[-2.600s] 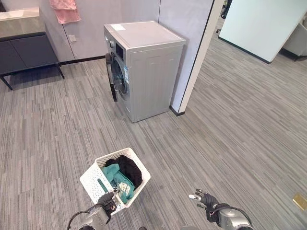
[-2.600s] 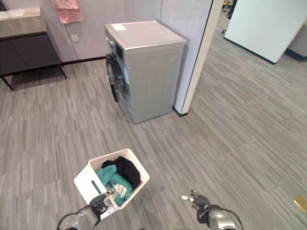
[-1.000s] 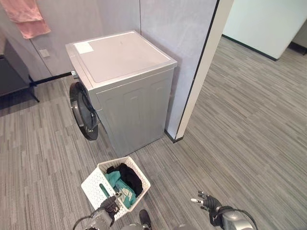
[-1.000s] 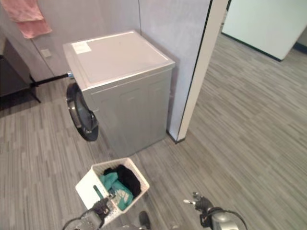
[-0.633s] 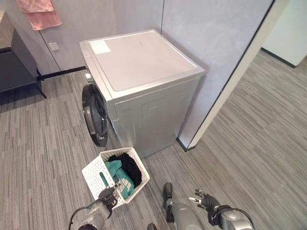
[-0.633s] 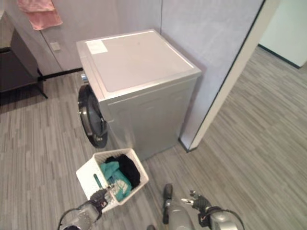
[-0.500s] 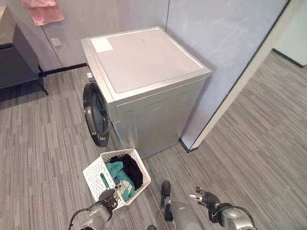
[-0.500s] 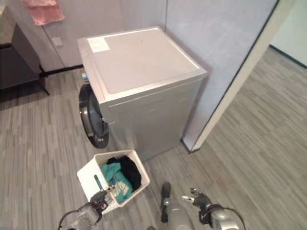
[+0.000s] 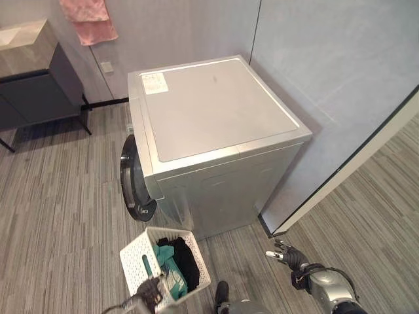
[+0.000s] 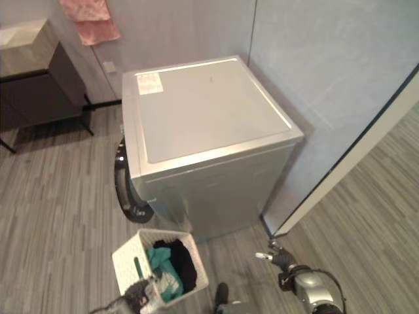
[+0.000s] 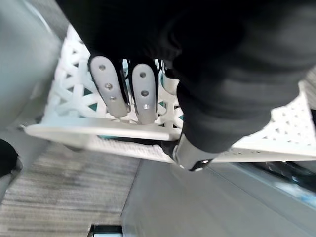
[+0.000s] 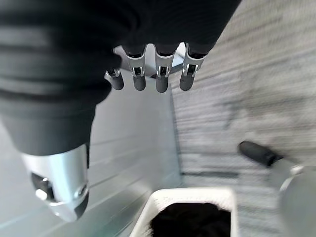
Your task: Grab the laundry basket,head to the washer,open it,put in the laundry and shut it.
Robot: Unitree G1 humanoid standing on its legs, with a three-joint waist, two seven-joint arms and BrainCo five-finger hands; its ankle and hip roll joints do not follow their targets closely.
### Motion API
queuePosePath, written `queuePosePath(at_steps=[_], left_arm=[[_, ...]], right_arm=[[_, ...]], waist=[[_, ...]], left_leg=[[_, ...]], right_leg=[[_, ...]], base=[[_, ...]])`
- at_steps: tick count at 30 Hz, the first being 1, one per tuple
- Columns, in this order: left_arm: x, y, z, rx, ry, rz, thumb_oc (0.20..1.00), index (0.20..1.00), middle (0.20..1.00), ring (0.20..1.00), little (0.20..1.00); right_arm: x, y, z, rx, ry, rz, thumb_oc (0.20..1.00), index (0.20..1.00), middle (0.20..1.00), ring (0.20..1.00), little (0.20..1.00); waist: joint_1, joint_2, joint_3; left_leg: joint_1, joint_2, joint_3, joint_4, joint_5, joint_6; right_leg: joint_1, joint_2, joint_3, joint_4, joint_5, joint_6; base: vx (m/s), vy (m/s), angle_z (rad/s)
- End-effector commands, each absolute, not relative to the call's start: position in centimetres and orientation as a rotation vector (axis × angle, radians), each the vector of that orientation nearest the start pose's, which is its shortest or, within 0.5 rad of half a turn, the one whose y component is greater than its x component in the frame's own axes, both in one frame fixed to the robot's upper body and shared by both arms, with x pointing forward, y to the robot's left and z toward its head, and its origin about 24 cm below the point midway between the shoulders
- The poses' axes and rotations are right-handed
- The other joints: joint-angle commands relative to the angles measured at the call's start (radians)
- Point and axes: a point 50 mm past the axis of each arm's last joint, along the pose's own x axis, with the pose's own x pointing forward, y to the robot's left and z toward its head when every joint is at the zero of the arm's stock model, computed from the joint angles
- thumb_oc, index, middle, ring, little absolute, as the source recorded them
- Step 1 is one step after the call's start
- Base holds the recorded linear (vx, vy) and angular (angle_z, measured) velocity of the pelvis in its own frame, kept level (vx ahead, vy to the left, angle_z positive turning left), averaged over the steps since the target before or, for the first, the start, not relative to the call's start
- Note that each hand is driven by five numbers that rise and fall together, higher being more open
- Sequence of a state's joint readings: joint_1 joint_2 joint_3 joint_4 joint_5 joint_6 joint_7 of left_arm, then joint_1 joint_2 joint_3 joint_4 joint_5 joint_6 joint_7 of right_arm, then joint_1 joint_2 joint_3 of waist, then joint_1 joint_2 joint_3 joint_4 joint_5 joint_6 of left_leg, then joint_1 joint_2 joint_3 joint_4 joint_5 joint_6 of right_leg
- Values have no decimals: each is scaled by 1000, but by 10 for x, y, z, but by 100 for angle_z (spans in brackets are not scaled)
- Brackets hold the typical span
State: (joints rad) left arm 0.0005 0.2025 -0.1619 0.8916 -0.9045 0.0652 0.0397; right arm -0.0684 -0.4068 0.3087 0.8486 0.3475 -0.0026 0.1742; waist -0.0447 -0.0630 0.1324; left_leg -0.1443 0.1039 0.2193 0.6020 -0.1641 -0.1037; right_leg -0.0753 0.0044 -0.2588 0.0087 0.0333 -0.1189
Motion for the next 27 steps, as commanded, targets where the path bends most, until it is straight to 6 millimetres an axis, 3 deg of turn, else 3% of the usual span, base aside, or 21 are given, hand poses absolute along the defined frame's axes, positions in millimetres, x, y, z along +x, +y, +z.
queuePosePath(at_steps=[1,5,7,10,13,15,16,18,20,21,22,25,26,27], left_arm=[[215,218,-92,-630,565,363,200,200,200,200,200],[215,218,-95,-621,575,380,200,200,200,200,200],[216,217,-95,-628,577,382,200,200,200,200,200],[215,221,-94,-631,569,382,200,200,200,200,200],[211,228,-93,-617,561,390,200,200,200,200,200],[211,232,-92,-606,557,392,200,200,200,200,200],[209,237,-92,-599,550,406,200,200,200,200,200],[200,258,-93,-611,542,484,200,200,200,200,200],[195,265,-94,-595,548,509,200,200,200,200,200],[193,268,-96,-588,561,512,200,200,200,200,200],[193,268,-97,-594,568,518,200,200,200,200,200],[190,277,-100,-591,588,557,200,200,200,200,200],[192,283,-97,-585,576,561,200,200,200,200,200],[189,283,-100,-600,584,574,200,200,200,200,200]], right_arm=[[177,-247,-107,-168,835,112,1000,1000,1000,1000,1000],[177,-246,-109,-191,845,119,1000,1000,1000,1000,1000],[178,-246,-109,-200,850,121,1000,1000,1000,1000,1000],[181,-245,-107,-192,834,123,1000,1000,1000,1000,1000],[181,-247,-107,-178,837,104,1000,1000,1000,1000,1000],[181,-248,-108,-171,840,99,1000,1000,1000,1000,1000],[181,-249,-108,-169,843,92,1000,1000,1000,1000,1000],[188,-240,-110,-179,847,122,1000,1000,1000,1000,1000],[189,-235,-110,-185,847,151,1000,1000,1000,1000,1000],[188,-235,-111,-176,853,154,1000,1000,1000,1000,1000],[185,-235,-113,-161,865,150,1000,1000,1000,1000,1000],[180,-235,-118,-162,909,158,1000,1000,1000,1000,1000],[180,-236,-118,-161,907,165,1000,1000,1000,1000,1000],[178,-236,-120,-159,924,156,1000,1000,1000,1000,1000]], waist=[[16,14,-40],[33,66,-38],[38,81,-37],[39,84,-54],[44,68,-66],[50,62,-75],[57,56,-79],[88,49,-66],[92,54,-48],[77,50,-45],[68,50,-40],[66,38,-20],[57,23,-13],[68,10,-11]], left_leg=[[-34,11,30,-346,183,34],[-131,13,-30,-598,387,-9],[-148,27,-2,-632,428,-25],[-123,-2,-30,-556,349,15],[-130,-30,-19,-451,272,44],[-130,-39,-12,-437,251,55],[-124,-51,-8,-423,228,68],[-60,-82,18,-443,188,107],[-22,-87,14,-469,183,113],[-7,-102,-16,-477,179,117],[10,-110,-47,-482,181,118],[41,-88,-47,-465,146,102],[31,-103,-94,-428,137,102],[33,-100,-87,-410,132,101]], right_leg=[[24,-93,-37,18,16,200],[75,-77,0,4,-15,202],[104,-86,12,0,-20,207],[120,-138,39,31,-44,228],[131,-199,67,40,-6,249],[130,-218,71,42,17,258],[129,-244,77,49,51,267],[55,-316,56,190,192,276],[18,-303,33,254,186,270],[-11,-222,94,274,146,258],[-43,-173,126,269,99,245],[-83,-248,-6,109,135,266],[-68,-218,93,127,129,270],[-52,-231,80,115,144,280]], base=[[233,215,20],[220,235,-2],[249,276,-2],[241,313,-27],[234,292,-28],[154,204,-10],[182,311,-18],[223,507,-30],[113,285,-33],[165,164,-13],[186,108,-11],[141,-77,37],[114,-143,44],[101,-115,23]])
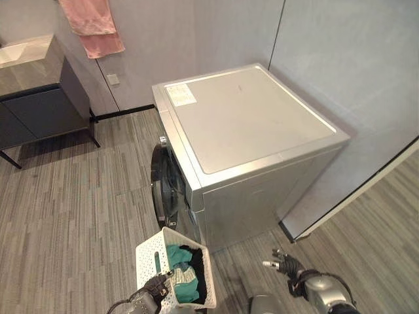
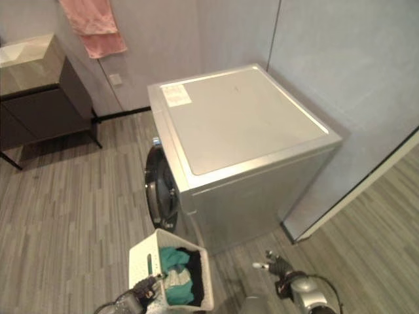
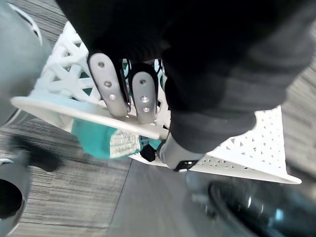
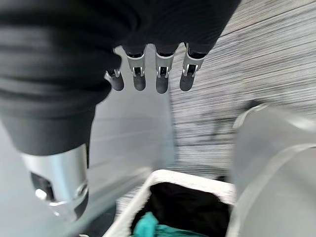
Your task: Grab the laundry basket,head to the washer,open it,put in the laundry and shut it.
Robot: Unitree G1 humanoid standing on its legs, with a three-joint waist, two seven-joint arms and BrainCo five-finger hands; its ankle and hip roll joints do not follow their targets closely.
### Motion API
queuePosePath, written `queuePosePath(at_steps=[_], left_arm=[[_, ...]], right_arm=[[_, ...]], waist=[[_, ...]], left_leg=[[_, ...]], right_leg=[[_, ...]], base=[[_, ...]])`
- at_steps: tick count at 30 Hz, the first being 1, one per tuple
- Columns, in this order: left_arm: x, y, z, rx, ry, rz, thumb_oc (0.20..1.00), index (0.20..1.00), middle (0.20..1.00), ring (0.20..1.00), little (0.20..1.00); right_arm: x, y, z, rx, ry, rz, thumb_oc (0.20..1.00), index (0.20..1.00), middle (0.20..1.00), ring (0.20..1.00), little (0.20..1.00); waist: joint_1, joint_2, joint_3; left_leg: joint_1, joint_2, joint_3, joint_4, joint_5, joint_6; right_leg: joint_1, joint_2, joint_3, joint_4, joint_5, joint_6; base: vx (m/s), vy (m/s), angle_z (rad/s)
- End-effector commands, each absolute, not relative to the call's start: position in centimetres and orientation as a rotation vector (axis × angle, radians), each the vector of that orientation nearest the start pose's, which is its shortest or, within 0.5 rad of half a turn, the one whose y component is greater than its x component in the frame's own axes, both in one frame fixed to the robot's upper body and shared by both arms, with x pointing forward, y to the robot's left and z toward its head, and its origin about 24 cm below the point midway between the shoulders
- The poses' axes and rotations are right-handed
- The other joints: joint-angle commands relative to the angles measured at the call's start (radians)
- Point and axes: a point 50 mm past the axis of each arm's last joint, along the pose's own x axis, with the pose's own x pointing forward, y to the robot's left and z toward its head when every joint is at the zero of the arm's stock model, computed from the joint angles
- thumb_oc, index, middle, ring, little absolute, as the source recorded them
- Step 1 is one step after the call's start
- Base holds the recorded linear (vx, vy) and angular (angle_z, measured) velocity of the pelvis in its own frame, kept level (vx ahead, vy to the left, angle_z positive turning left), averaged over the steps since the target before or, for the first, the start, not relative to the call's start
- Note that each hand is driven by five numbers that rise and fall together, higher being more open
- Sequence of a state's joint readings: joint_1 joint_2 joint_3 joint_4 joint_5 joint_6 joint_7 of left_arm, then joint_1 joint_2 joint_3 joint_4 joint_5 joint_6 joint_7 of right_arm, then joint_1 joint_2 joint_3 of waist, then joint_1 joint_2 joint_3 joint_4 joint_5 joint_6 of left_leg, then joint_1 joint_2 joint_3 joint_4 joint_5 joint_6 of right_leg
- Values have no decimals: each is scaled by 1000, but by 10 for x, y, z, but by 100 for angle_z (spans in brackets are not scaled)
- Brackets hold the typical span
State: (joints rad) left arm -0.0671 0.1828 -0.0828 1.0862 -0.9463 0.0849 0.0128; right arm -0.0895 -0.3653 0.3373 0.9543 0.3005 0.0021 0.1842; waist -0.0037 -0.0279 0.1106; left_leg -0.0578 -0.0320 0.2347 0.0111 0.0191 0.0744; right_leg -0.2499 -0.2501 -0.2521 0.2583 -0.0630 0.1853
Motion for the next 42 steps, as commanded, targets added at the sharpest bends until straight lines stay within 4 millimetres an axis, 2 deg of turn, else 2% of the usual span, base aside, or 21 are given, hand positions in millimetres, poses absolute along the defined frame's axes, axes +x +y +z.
queuePosePath(at_steps=[1,2,3,5,7,13,17,18,19,23,25,27,30,31,32,35,36,37,38,41,42], left_arm=[[187,283,-102,-604,602,571,200,200,200,200,200],[182,286,-104,-633,595,605,200,200,200,200,200],[173,288,-108,-656,609,640,200,200,200,200,200],[169,289,-110,-672,605,656,200,200,200,200,200],[158,294,-113,-716,590,714,200,200,200,200,200],[149,311,-108,-827,462,836,200,200,200,200,200],[152,322,-95,-876,308,882,200,200,200,200,200],[155,329,-86,-878,230,888,200,200,200,200,200],[155,329,-86,-877,230,889,200,200,200,200,200],[171,339,-57,-864,42,865,200,200,200,200,200],[177,338,-51,-861,17,843,200,200,200,200,200],[201,340,-18,-835,-129,751,200,200,200,200,200],[222,336,22,-827,-296,644,200,200,200,200,200],[222,336,22,-827,-296,644,200,200,200,200,200],[234,334,44,-816,-372,588,200,200,200,200,200],[252,328,87,-755,-509,470,200,200,200,200,200],[257,324,102,-739,-557,429,200,200,200,200,200],[258,324,103,-739,-557,430,200,200,200,200,200],[263,320,124,-697,-622,380,200,200,200,200,200],[273,306,167,-622,-737,264,200,200,200,200,200],[274,306,167,-621,-738,264,200,200,200,200,200]], right_arm=[[175,-236,-122,-159,937,161,1000,1000,1000,1000,1000],[171,-238,-124,-160,963,156,1000,1000,1000,1000,1000],[167,-241,-127,-160,985,146,1000,1000,1000,1000,1000],[163,-243,-128,-159,1002,140,1000,1000,1000,1000,1000],[153,-251,-132,-164,1043,104,1000,1000,1000,1000,1000],[140,-264,-136,-184,1097,49,1000,1000,1000,1000,1000],[137,-265,-137,-242,1107,69,1000,1000,1000,1000,1000],[137,-263,-137,-274,1101,93,1000,1000,1000,1000,1000],[137,-263,-137,-274,1101,93,1000,1000,1000,1000,1000],[138,-258,-138,-305,1082,120,1000,1000,1000,1000,1000],[139,-256,-138,-304,1078,129,1000,1000,1000,1000,1000],[142,-252,-138,-314,1065,151,1000,1000,1000,1000,1000],[146,-250,-136,-319,1047,152,1000,1000,1000,1000,1000],[147,-250,-136,-319,1047,151,1000,1000,1000,1000,1000],[148,-250,-136,-327,1050,156,1000,1000,1000,1000,1000],[149,-253,-135,-343,1054,158,1000,1000,1000,1000,1000],[149,-253,-135,-347,1058,163,1000,1000,1000,1000,1000],[149,-252,-135,-347,1058,163,1000,1000,1000,1000,1000],[148,-253,-136,-350,1069,166,1000,1000,1000,1000,1000],[147,-253,-137,-356,1083,175,1000,1000,1000,1000,1000],[147,-253,-137,-355,1082,175,1000,1000,1000,1000,1000]], waist=[[30,-35,7],[39,-44,0],[46,-49,-12],[50,-52,-22],[79,-66,-39],[122,-88,-49],[144,-87,-54],[156,-83,-56],[155,-82,-56],[165,-73,-66],[164,-70,-69],[158,-59,-78],[141,-49,-86],[141,-50,-86],[128,-45,-91],[102,-38,-105],[93,-36,-109],[94,-36,-108],[77,-32,-117],[56,-25,-130],[57,-26,-129]], left_leg=[[-50,33,-112,174,-56,-74],[-44,37,-106,164,-58,-77],[-40,41,-108,150,-55,-81],[-34,45,-109,134,-50,-85],[-31,56,-121,83,-25,-101],[-34,57,-164,-20,37,-126],[-42,53,-191,-37,49,-130],[-43,51,-199,-46,53,-131],[-42,51,-200,-47,54,-131],[-37,45,-213,-71,65,-133],[-34,43,-215,-78,70,-135],[-33,40,-218,-93,79,-139],[-37,37,-218,-98,81,-142],[-37,37,-218,-98,81,-142],[-34,37,-209,-98,77,-142],[-27,38,-196,-98,71,-142],[-22,39,-190,-98,68,-141],[-21,40,-189,-98,67,-141],[-12,42,-176,-98,62,-140],[2,47,-156,-98,55,-140],[2,47,-155,-98,54,-141]], right_leg=[[136,32,80,-141,242,-27],[147,31,56,-159,245,-23],[161,36,53,-175,252,-20],[175,42,48,-196,247,-20],[201,58,22,-237,227,-21],[220,71,-34,-280,199,-22],[225,68,-63,-276,188,-23],[230,66,-74,-280,186,-23],[231,66,-76,-280,186,-23],[238,58,-90,-280,194,-18],[239,55,-95,-278,196,-17],[242,50,-103,-279,203,-14],[239,44,-102,-277,208,-12],[239,44,-102,-276,208,-12],[238,43,-96,-275,208,-12],[234,41,-82,-271,212,-11],[234,41,-75,-272,213,-11],[235,41,-74,-272,213,-11],[236,44,-63,-276,210,-12],[238,50,-40,-287,210,-11],[238,50,-39,-288,210,-11]], base=[[98,-110,47],[115,-126,67],[115,-121,55],[82,-93,29],[48,-108,32],[-1,-79,20],[1,-30,20],[2,-8,32],[6,-5,25],[12,3,16],[4,21,9],[-1,39,9],[-7,31,9],[-1,36,0],[7,38,0],[20,36,-1],[18,17,-11],[37,20,-24],[33,10,-28],[37,8,-20],[45,4,-23]])
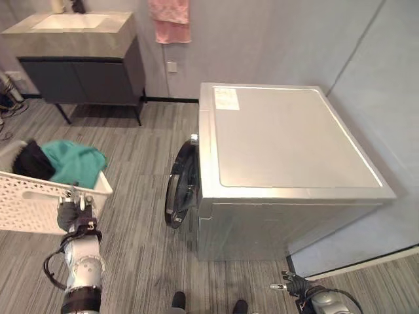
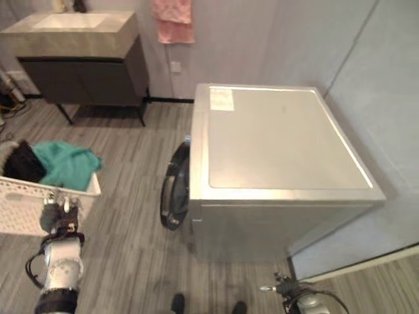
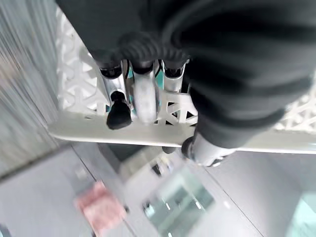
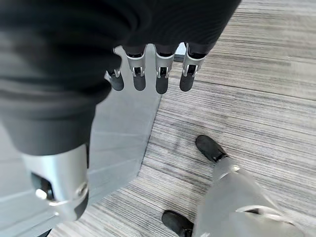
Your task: Grab the laundry basket,head to the washer,open it,put in the laundry and shut it.
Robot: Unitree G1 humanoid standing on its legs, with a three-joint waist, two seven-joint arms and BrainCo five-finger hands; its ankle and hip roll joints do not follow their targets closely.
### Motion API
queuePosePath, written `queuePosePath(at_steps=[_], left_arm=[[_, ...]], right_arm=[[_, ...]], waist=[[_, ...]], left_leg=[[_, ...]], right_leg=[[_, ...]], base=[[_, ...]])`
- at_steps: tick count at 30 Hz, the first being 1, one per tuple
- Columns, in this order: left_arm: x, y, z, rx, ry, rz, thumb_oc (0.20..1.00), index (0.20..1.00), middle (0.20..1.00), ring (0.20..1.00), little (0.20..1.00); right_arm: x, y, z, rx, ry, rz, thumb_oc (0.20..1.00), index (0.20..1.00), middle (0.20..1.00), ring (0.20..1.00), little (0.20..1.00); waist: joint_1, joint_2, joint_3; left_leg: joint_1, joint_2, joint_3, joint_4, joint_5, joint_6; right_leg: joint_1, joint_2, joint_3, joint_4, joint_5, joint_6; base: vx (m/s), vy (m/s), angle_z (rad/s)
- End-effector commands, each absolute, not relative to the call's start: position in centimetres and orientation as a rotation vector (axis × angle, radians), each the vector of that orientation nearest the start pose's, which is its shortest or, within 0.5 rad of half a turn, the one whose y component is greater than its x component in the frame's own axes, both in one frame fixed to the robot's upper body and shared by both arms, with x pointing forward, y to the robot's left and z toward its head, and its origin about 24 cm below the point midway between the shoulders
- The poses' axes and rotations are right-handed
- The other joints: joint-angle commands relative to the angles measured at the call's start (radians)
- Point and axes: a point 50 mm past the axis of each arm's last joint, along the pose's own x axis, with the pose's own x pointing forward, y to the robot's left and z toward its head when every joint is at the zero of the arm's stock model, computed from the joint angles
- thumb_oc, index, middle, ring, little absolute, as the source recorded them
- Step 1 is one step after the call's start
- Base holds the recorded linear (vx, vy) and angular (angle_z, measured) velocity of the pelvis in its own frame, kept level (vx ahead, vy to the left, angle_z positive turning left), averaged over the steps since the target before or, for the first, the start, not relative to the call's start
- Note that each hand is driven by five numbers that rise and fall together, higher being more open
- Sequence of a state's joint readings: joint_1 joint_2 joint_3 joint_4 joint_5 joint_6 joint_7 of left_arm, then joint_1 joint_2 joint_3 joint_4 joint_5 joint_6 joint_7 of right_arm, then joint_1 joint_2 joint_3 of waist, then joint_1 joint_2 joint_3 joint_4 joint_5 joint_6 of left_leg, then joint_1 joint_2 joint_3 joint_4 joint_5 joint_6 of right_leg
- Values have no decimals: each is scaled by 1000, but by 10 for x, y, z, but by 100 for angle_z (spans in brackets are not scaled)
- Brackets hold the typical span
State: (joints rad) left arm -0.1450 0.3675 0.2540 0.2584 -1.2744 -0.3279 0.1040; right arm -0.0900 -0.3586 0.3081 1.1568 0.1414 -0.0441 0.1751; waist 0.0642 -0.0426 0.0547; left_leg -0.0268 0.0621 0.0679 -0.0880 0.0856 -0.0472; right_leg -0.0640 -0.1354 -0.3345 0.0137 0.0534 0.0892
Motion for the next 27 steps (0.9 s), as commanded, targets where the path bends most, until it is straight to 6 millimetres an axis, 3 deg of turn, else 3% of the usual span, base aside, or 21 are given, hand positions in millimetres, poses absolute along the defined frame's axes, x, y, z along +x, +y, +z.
queuePosePath(at_steps=[1,3,6,9,13,19,27], left_arm=[[278,299,186,-606,-801,219,200,200,200,200,200],[287,286,218,-588,-891,135,200,200,200,200,200],[296,265,248,-585,-965,44,200,200,200,200,200],[300,257,260,-582,-988,9,200,200,200,200,200],[312,228,290,-602,-1033,-115,200,200,200,200,200],[315,211,291,-679,-1043,-173,200,200,200,200,200],[309,203,258,-794,-991,-165,200,200,200,200,200]], right_arm=[[144,-253,-139,-361,1098,183,1000,1000,1000,1000,1000],[139,-252,-141,-369,1122,198,1000,1000,1000,1000,1000],[137,-250,-143,-379,1136,212,1000,1000,1000,1000,1000],[136,-250,-143,-376,1135,211,1000,1000,1000,1000,1000],[123,-250,-148,-360,1173,208,1000,1000,1000,1000,1000],[115,-250,-150,-357,1190,218,1000,1000,1000,1000,1000],[111,-244,-152,-362,1180,245,1000,1000,1000,1000,1000]], waist=[[-24,-7,-84],[-45,-4,-100],[-71,5,-118],[-81,8,-125],[-141,30,-147],[-176,37,-153],[-187,23,-147]], left_leg=[[-22,-44,22,1,-16,-21],[-10,-36,46,1,-25,-25],[4,-30,67,1,-31,-28],[9,-27,80,1,-34,-30],[26,-16,134,1,-43,-37],[36,-6,174,1,-48,-40],[57,6,204,1,-58,-39]], right_leg=[[55,-62,56,-53,94,86],[59,-55,79,-71,97,88],[59,-49,99,-80,96,88],[58,-45,116,-86,98,89],[41,-33,169,-98,107,92],[19,-27,220,-101,112,94],[8,-9,264,-101,102,93]], base=[[39,-6,-19],[69,-21,-34],[65,-17,-26],[49,-13,-28],[61,-10,-43],[41,-5,-35],[38,-13,-17]])
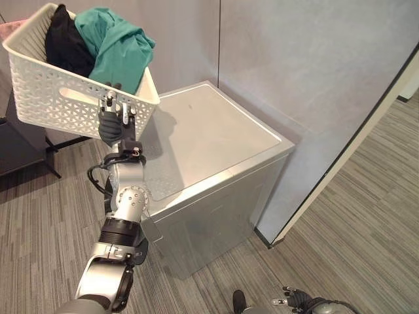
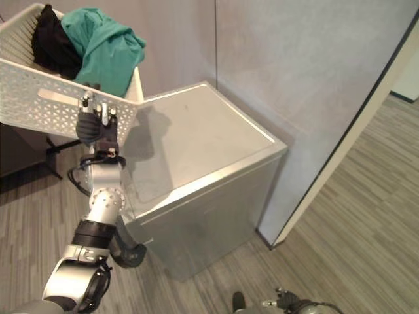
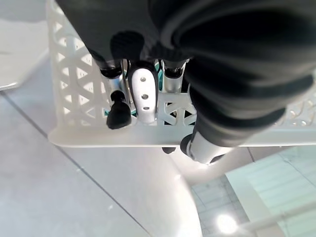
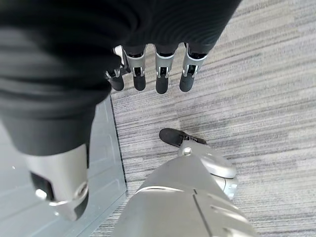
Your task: Grab the laundry basket,head to the washer,open it,put in the laundry and shut it.
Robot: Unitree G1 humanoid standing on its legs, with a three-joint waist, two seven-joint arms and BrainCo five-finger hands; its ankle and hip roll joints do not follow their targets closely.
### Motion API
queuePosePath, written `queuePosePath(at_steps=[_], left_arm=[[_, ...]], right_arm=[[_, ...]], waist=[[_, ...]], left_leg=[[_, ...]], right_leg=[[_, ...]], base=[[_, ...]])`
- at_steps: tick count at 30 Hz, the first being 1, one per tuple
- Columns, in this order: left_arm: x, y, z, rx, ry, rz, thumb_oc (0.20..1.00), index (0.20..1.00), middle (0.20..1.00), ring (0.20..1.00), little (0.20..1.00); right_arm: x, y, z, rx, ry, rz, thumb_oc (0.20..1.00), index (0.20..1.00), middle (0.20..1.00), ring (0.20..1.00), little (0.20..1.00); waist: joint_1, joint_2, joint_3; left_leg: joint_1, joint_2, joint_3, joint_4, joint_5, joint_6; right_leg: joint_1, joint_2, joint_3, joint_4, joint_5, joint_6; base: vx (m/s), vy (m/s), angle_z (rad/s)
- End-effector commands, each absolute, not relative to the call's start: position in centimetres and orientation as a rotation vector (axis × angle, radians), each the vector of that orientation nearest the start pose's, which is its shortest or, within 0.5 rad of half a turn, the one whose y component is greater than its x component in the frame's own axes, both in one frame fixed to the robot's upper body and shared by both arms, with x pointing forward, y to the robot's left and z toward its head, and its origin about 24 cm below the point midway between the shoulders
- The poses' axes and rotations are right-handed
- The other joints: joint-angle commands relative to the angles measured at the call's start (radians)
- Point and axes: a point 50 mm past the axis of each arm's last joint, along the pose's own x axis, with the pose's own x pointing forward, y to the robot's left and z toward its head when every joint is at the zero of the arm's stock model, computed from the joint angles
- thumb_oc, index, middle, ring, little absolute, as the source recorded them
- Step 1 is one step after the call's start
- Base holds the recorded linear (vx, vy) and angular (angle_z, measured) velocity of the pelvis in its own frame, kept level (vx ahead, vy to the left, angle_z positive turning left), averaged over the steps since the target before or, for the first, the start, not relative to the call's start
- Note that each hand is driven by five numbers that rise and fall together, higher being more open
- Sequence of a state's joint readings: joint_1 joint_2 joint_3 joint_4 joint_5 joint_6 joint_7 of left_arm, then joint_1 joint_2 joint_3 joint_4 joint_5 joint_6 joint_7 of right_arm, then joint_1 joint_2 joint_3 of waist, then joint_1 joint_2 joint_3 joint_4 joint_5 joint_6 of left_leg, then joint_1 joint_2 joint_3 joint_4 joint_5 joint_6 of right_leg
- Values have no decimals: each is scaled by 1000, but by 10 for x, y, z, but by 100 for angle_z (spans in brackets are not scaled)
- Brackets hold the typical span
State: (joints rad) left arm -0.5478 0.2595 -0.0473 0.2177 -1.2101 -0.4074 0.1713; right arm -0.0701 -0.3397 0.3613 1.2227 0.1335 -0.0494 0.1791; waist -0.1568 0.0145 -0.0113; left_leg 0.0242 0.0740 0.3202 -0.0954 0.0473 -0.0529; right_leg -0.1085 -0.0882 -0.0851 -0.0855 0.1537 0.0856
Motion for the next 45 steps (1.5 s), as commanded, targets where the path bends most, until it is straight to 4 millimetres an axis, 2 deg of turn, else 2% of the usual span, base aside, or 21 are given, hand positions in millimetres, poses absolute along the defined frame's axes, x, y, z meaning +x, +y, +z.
queuePosePath(at_steps=[1,8,14,20,22,24,28,29,35,36,43,44,45], left_arm=[[308,203,255,-805,-992,-158,200,200,200,200,200],[300,198,226,-884,-928,-143,200,200,200,200,200],[300,186,173,-989,-724,-113,200,200,200,200,200],[307,162,126,-1057,-469,-112,200,200,200,200,200],[308,158,120,-1055,-438,-116,200,200,200,200,200],[314,147,104,-1053,-338,-123,200,200,200,200,200],[319,136,98,-1041,-283,-141,200,200,200,200,200],[320,128,95,-1027,-251,-154,200,200,200,200,200],[321,123,91,-1011,-222,-168,200,200,200,200,200],[322,122,87,-988,-197,-174,200,200,200,200,200],[321,119,77,-962,-149,-168,200,200,200,200,200],[321,120,76,-961,-147,-161,278,278,278,278,278],[320,120,75,-959,-146,-152,567,567,567,567,567]], right_arm=[[111,-244,-152,-362,1181,244,1000,1000,1000,1000,1000],[113,-242,-152,-367,1162,239,1000,1000,1000,1000,1000],[120,-237,-151,-354,1125,221,1000,1000,1000,1000,1000],[133,-232,-147,-364,1081,222,1000,1000,1000,1000,1000],[135,-231,-147,-370,1076,228,1000,1000,1000,1000,1000],[140,-223,-146,-383,1054,264,1000,1000,1000,1000,1000],[143,-216,-145,-388,1029,295,1000,1000,1000,1000,1000],[141,-215,-145,-386,1022,305,1000,1000,1000,1000,1000],[133,-220,-147,-389,1044,299,1000,1000,1000,1000,1000],[126,-225,-148,-394,1072,285,1000,1000,1000,1000,1000],[123,-228,-149,-401,1089,281,1000,1000,1000,1000,1000],[123,-227,-149,-400,1087,279,1000,1000,1000,1000,1000],[123,-227,-150,-396,1087,275,1000,1000,1000,1000,1000]], waist=[[35,-38,-79],[59,-67,-69],[80,-87,-56],[79,-83,-54],[77,-81,-54],[62,-72,-56],[42,-62,-59],[22,-52,-59],[2,-40,-61],[-6,-32,-63],[-18,-23,-65],[-18,-23,-66],[-16,-24,-67]], left_leg=[[7,-5,-47,8,-20,-33],[8,3,-55,8,-22,-31],[7,4,-70,8,-19,-27],[2,2,-70,8,-13,-25],[1,2,-68,8,-12,-25],[-2,3,-58,8,-7,-26],[-10,6,-41,8,-6,-27],[-16,9,-24,8,-4,-28],[-21,10,-2,8,-4,-31],[-22,12,5,8,-3,-32],[-25,16,27,8,-1,-34],[-26,16,28,8,-1,-34],[-27,17,29,8,0,-34]], right_leg=[[53,-55,17,-2,0,96],[58,-47,13,-2,-10,94],[69,-48,1,-2,-15,87],[69,-50,-3,-2,-9,87],[66,-50,-1,-2,-8,87],[56,-48,11,-2,-4,88],[36,-45,30,-2,-1,91],[15,-41,50,-2,6,94],[-6,-35,72,-2,9,96],[-12,-33,81,-2,10,96],[-28,-25,102,-2,15,98],[-30,-24,103,-2,15,98],[-32,-23,103,-2,16,97]], base=[[38,-24,-4],[10,-7,-1],[1,-8,4],[0,0,0],[0,0,0],[-16,-2,0],[-33,-10,-8],[-28,-22,-20],[-9,-20,-16],[3,-19,-21],[-3,-12,-11],[0,0,0],[0,0,0]])
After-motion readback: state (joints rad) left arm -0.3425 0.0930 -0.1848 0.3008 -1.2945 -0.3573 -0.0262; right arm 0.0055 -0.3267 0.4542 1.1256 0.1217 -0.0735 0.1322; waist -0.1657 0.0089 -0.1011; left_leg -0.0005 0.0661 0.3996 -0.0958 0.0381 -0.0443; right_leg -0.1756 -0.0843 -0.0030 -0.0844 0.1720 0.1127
